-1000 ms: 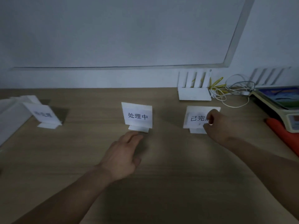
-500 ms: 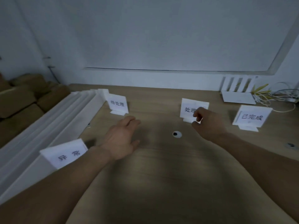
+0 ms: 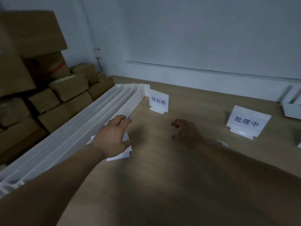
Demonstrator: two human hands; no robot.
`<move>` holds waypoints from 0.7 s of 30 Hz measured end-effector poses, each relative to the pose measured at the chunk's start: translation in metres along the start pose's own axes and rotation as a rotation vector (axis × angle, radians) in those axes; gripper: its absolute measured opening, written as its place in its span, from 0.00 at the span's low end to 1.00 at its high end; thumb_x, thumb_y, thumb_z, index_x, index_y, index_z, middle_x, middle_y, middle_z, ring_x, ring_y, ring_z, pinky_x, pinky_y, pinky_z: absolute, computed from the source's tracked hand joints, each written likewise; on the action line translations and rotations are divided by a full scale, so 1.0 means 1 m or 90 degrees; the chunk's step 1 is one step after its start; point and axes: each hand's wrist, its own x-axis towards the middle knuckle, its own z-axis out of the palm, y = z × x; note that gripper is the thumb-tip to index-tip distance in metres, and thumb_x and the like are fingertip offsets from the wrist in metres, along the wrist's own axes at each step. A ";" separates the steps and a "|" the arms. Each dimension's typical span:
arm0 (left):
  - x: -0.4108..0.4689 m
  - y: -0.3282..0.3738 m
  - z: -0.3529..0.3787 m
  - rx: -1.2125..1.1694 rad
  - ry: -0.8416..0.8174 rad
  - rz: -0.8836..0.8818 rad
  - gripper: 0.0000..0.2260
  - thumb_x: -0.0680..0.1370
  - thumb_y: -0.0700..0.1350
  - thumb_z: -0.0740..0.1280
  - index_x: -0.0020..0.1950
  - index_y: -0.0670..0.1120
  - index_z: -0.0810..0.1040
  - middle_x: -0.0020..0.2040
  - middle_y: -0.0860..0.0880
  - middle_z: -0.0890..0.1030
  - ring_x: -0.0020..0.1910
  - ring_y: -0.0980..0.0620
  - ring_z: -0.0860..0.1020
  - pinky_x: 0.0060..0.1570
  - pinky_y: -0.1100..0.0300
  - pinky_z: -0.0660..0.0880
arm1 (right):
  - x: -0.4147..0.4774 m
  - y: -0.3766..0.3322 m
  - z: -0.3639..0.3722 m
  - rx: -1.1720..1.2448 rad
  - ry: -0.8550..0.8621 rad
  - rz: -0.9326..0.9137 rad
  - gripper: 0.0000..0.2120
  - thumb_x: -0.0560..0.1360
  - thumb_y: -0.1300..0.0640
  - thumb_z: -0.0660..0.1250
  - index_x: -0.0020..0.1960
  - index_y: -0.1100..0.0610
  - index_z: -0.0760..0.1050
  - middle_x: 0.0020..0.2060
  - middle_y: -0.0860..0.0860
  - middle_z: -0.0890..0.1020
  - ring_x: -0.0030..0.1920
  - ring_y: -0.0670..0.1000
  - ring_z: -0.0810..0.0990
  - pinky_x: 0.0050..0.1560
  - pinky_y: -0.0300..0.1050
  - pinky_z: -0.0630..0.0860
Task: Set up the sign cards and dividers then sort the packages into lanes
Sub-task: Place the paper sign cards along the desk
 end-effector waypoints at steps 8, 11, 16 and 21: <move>0.011 -0.068 0.022 0.005 -0.028 -0.051 0.36 0.75 0.56 0.73 0.79 0.53 0.60 0.79 0.52 0.59 0.74 0.47 0.67 0.68 0.53 0.70 | 0.056 -0.055 0.068 -0.021 -0.082 -0.014 0.28 0.69 0.50 0.75 0.68 0.45 0.73 0.61 0.47 0.79 0.54 0.51 0.81 0.57 0.48 0.78; 0.023 -0.092 0.031 -0.010 -0.047 -0.041 0.38 0.73 0.56 0.75 0.79 0.53 0.60 0.80 0.53 0.59 0.73 0.47 0.68 0.68 0.53 0.71 | 0.076 -0.073 0.094 -0.030 -0.097 -0.017 0.28 0.72 0.51 0.74 0.71 0.47 0.71 0.66 0.48 0.77 0.62 0.53 0.78 0.62 0.49 0.75; 0.040 -0.131 0.043 -0.011 -0.077 -0.008 0.38 0.73 0.54 0.75 0.79 0.52 0.61 0.79 0.52 0.59 0.73 0.47 0.68 0.68 0.54 0.71 | 0.108 -0.094 0.138 -0.007 -0.123 -0.016 0.30 0.74 0.54 0.74 0.74 0.49 0.69 0.68 0.50 0.76 0.68 0.54 0.75 0.66 0.51 0.73; 0.055 -0.155 0.052 -0.016 -0.085 0.022 0.38 0.72 0.53 0.76 0.78 0.50 0.62 0.79 0.50 0.59 0.73 0.46 0.68 0.67 0.53 0.72 | 0.130 -0.102 0.170 -0.008 -0.153 0.011 0.27 0.75 0.56 0.70 0.73 0.48 0.71 0.67 0.50 0.77 0.66 0.54 0.76 0.64 0.48 0.73</move>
